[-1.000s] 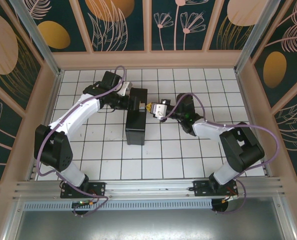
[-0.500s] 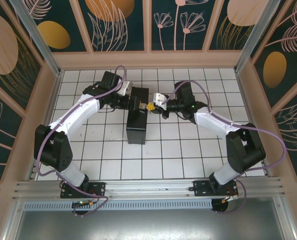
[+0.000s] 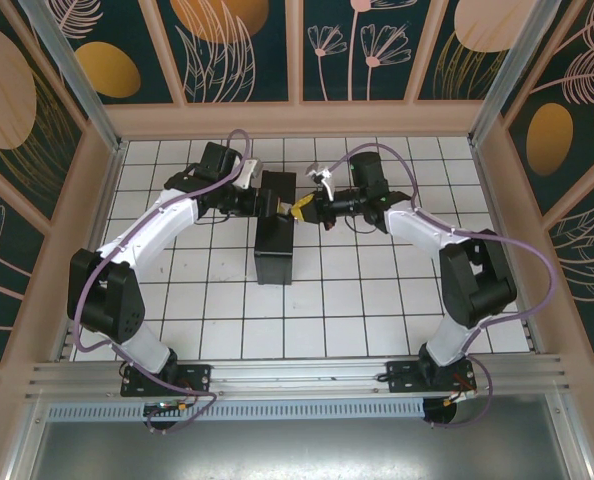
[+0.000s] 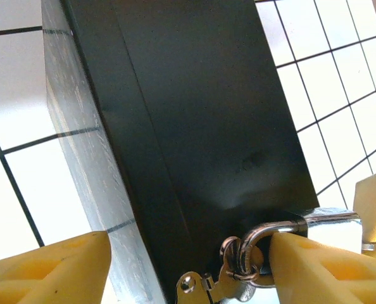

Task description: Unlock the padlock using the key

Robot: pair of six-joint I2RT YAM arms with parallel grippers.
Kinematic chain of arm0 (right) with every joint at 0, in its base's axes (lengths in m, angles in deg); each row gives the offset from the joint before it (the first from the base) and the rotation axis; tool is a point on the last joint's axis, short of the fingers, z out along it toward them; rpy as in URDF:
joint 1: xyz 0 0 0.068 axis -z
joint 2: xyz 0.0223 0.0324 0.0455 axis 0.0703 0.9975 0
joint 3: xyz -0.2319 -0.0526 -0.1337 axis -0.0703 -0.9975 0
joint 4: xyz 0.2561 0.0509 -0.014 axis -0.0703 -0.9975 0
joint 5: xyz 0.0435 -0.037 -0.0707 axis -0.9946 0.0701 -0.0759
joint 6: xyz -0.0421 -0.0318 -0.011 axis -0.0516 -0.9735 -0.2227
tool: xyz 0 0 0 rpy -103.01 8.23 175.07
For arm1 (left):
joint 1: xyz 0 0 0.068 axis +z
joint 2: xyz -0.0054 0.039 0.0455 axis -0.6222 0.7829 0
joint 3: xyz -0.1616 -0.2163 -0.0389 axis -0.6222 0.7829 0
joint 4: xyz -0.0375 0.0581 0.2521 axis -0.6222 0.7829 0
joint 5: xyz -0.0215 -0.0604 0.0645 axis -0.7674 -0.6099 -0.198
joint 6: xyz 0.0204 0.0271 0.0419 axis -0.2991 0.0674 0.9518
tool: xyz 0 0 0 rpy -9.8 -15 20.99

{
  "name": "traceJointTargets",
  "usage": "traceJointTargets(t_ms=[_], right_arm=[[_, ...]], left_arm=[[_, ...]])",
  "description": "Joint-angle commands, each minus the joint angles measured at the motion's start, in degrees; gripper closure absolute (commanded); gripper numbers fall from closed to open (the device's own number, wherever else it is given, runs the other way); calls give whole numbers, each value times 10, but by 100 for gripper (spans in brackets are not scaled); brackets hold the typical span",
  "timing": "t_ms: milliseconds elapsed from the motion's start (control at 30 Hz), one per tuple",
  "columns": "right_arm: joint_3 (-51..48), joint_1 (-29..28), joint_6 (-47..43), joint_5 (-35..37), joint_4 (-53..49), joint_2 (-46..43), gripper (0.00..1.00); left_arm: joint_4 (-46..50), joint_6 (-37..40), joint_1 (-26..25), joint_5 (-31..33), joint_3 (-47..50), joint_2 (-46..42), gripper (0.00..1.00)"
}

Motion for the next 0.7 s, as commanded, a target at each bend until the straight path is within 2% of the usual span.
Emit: traceJointTargets(t_ms=[0, 233, 267, 333, 500, 667], right_arm=[[-11, 7, 200, -23, 138, 3, 100], [-108, 47, 657, -66, 529, 47, 100], [-115, 49, 700, -68, 561, 55, 100], [-127, 50, 769, -70, 614, 66, 100], [-150, 49, 887, -49, 675, 85, 100], [-166, 33, 975, -5, 693, 85, 100]], left_arm=[[14, 10, -8, -4, 15, 0, 33], [6, 6, -8, -3, 6, 1, 33], [7, 6, -8, -4, 5, 1, 33], [5, 5, -8, -4, 4, -1, 33], [2, 2, -8, -3, 4, -8, 33], [5, 0, -8, -1, -2, -11, 33]])
